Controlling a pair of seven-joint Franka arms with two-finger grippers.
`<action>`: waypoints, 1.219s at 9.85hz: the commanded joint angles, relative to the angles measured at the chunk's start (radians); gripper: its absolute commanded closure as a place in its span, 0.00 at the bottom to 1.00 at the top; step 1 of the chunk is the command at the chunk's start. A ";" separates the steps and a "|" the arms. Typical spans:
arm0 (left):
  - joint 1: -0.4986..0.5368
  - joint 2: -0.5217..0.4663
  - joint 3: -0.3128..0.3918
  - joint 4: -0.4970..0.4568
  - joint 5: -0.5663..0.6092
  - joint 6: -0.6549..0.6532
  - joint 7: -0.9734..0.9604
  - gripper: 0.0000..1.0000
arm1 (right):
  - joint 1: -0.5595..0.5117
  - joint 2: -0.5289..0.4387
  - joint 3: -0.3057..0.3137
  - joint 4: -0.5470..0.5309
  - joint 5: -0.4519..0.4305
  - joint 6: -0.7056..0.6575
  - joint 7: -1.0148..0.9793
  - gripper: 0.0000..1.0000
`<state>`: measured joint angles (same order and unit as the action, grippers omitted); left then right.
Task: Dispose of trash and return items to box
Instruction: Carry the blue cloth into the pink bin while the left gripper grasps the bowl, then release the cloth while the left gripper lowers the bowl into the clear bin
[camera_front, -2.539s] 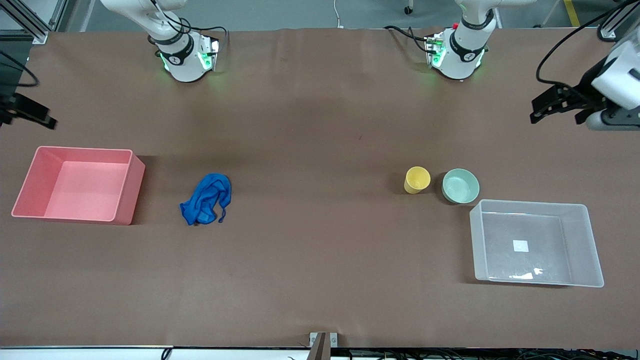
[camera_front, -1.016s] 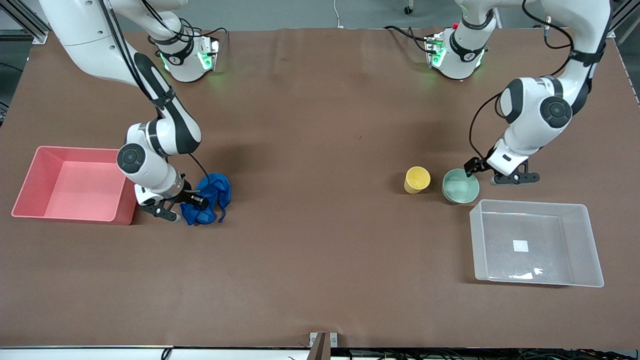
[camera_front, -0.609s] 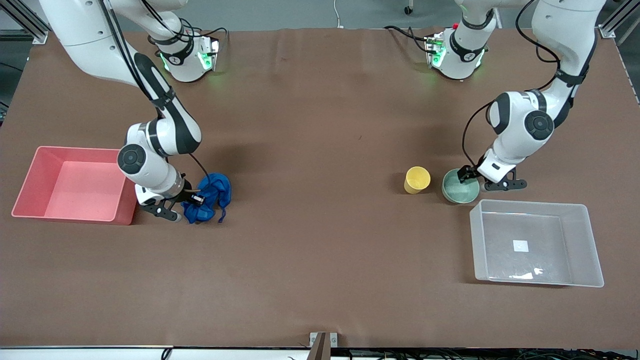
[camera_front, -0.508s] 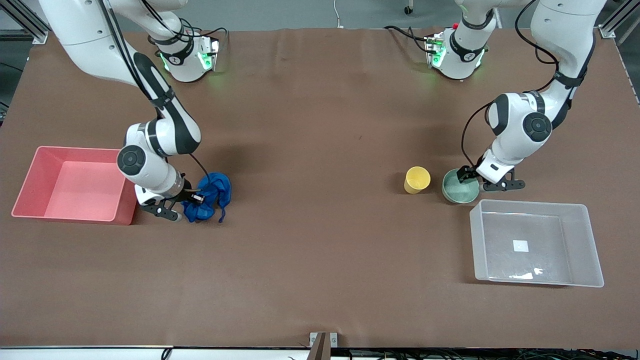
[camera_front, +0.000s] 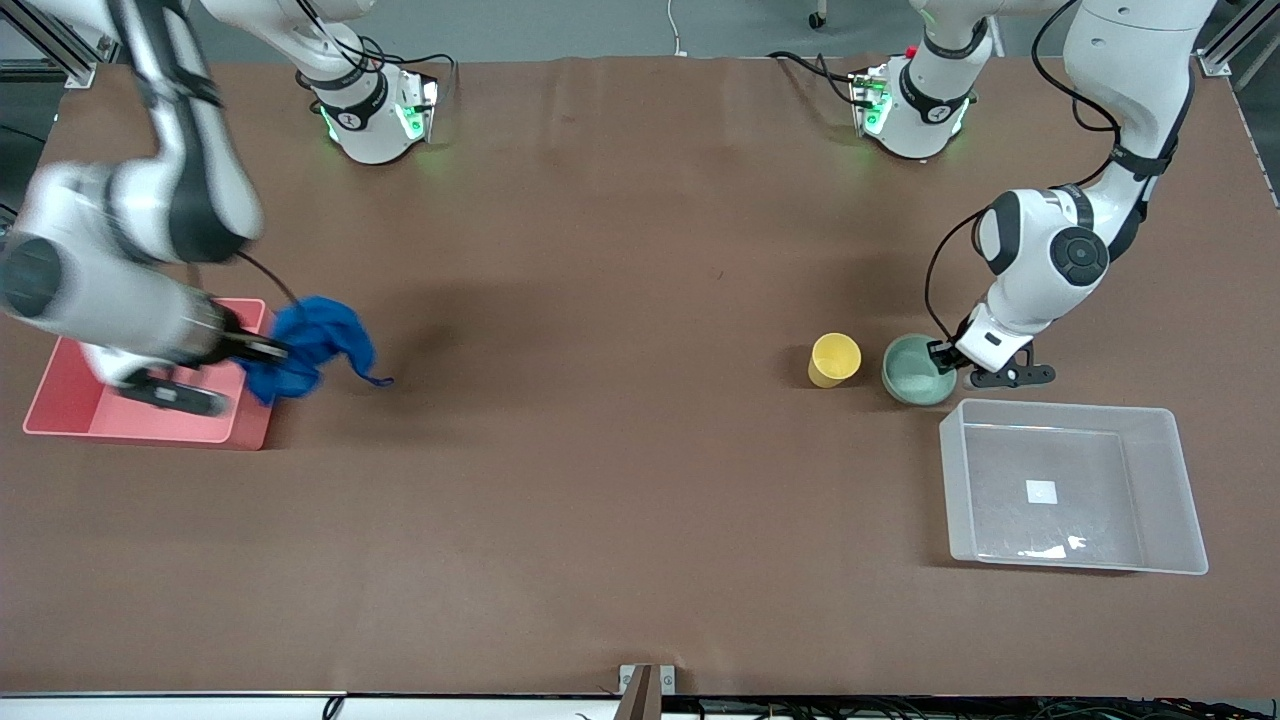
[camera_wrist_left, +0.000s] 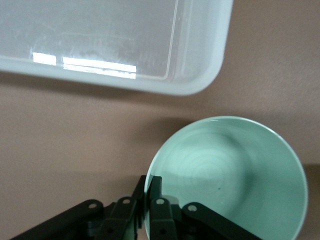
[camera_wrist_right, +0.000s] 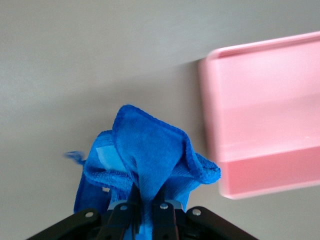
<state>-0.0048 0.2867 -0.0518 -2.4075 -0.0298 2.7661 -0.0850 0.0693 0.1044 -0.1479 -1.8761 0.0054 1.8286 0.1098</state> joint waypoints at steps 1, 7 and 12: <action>0.000 -0.028 0.001 -0.013 0.004 -0.003 0.001 0.99 | -0.003 0.003 -0.175 0.041 -0.027 -0.037 -0.237 0.99; -0.003 -0.169 0.097 0.263 0.001 -0.471 0.121 0.99 | -0.033 0.149 -0.314 -0.135 -0.036 0.376 -0.490 0.96; 0.003 0.299 0.187 0.846 -0.069 -0.559 0.239 1.00 | -0.025 0.259 -0.274 -0.261 0.064 0.595 -0.490 0.00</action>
<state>-0.0028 0.4320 0.0956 -1.7371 -0.0482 2.2641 0.0724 0.0405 0.3598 -0.4366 -2.1339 0.0477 2.4068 -0.3725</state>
